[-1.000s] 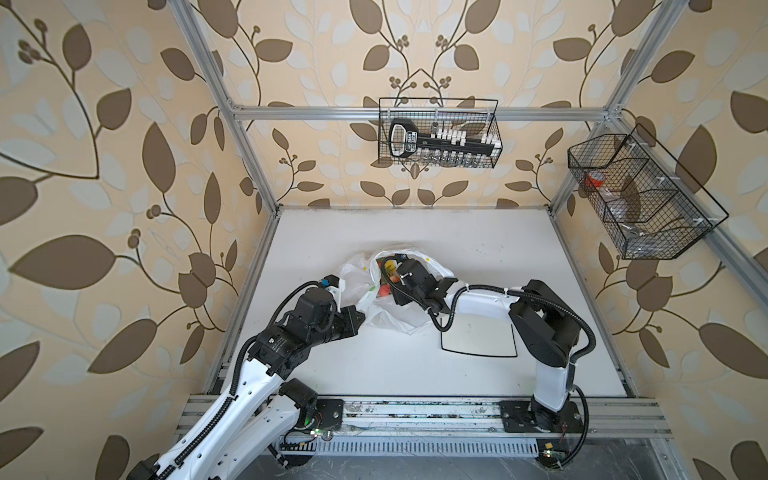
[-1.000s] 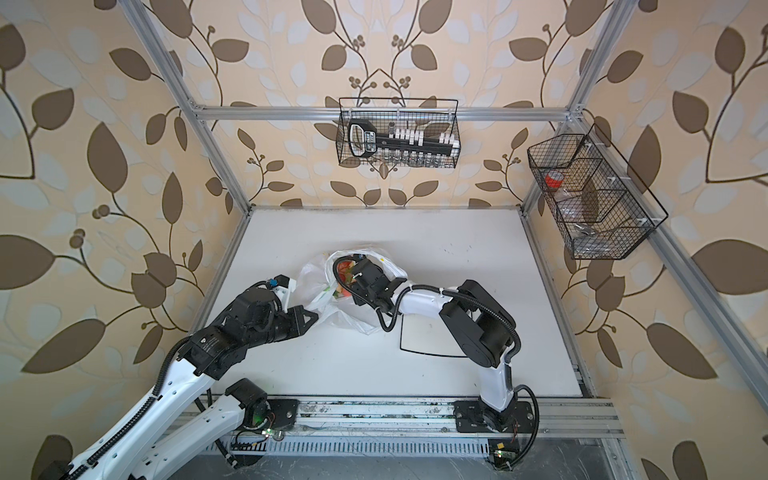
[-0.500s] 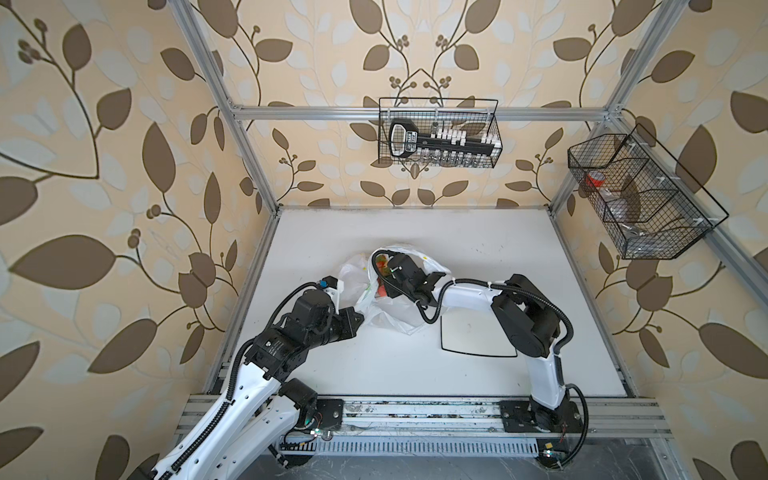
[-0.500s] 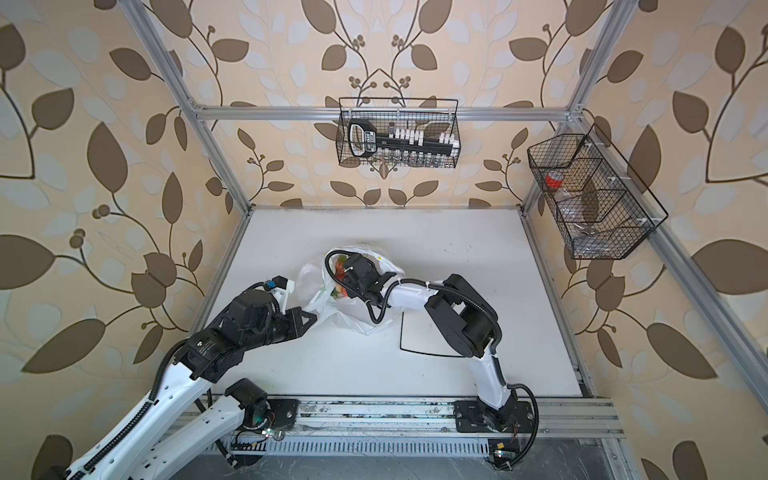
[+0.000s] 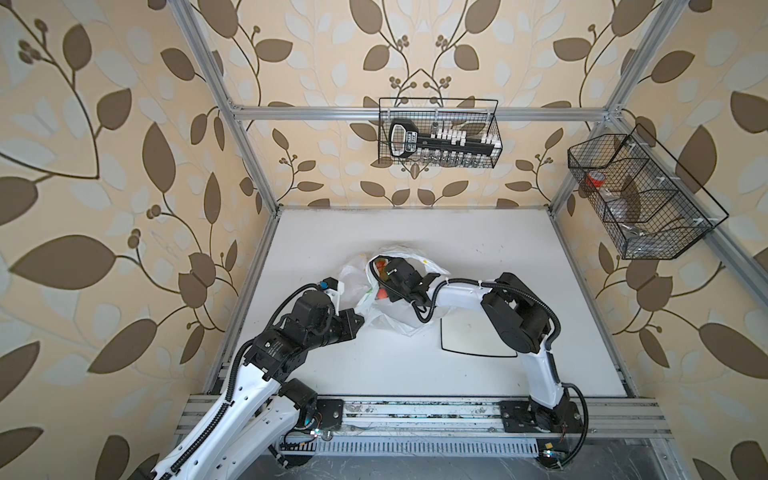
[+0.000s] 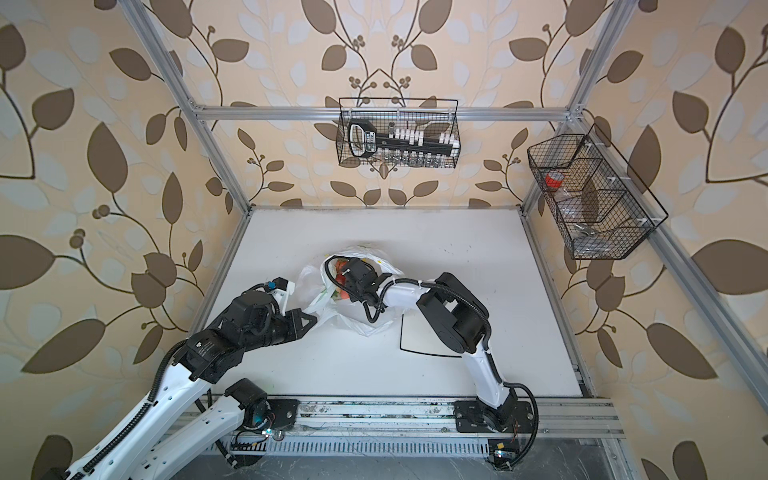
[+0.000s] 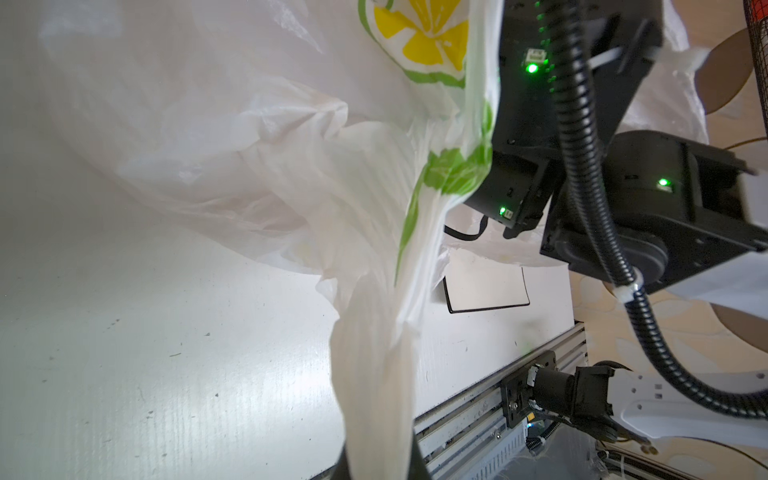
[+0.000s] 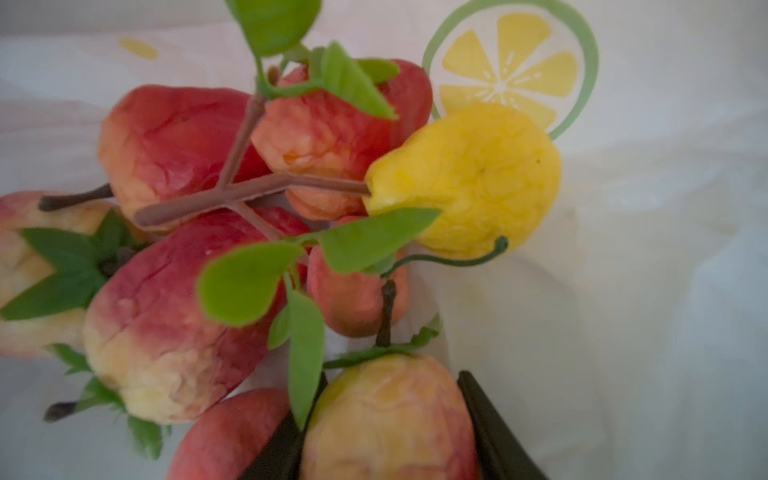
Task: Take the fake fruits out of the plastic bag
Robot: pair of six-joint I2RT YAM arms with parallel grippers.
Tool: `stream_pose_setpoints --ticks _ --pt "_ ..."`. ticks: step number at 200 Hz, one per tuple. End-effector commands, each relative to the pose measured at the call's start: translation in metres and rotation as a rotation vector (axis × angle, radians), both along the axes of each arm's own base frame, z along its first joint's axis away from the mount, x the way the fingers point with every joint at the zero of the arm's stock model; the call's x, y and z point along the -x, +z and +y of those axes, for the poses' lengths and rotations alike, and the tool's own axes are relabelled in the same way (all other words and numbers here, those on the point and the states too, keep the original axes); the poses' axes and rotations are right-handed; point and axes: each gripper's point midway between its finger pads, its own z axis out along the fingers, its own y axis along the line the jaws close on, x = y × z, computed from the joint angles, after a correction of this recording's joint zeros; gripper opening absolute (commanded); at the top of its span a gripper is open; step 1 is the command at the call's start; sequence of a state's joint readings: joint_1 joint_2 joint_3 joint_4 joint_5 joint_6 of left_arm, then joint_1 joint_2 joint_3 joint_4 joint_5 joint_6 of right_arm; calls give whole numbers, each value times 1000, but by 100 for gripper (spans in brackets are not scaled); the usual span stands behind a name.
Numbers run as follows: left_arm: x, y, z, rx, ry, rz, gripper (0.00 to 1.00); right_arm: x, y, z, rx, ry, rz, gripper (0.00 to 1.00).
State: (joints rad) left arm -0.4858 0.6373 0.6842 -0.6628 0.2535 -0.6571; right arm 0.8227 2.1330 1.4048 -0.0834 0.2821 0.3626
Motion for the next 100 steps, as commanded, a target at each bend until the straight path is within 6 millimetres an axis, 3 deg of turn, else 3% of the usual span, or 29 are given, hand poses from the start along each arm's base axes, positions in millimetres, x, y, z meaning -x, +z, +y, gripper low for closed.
stream_pose_setpoints --ticks 1,62,100 --pt "4 1 -1 1 -20 -14 0 3 7 -3 1 2 0 39" --pt "-1 -3 3 -2 30 -7 0 38 42 10 -103 97 -28 37" --pt "0 -9 4 -12 34 7 0 75 31 13 -123 199 21 37"
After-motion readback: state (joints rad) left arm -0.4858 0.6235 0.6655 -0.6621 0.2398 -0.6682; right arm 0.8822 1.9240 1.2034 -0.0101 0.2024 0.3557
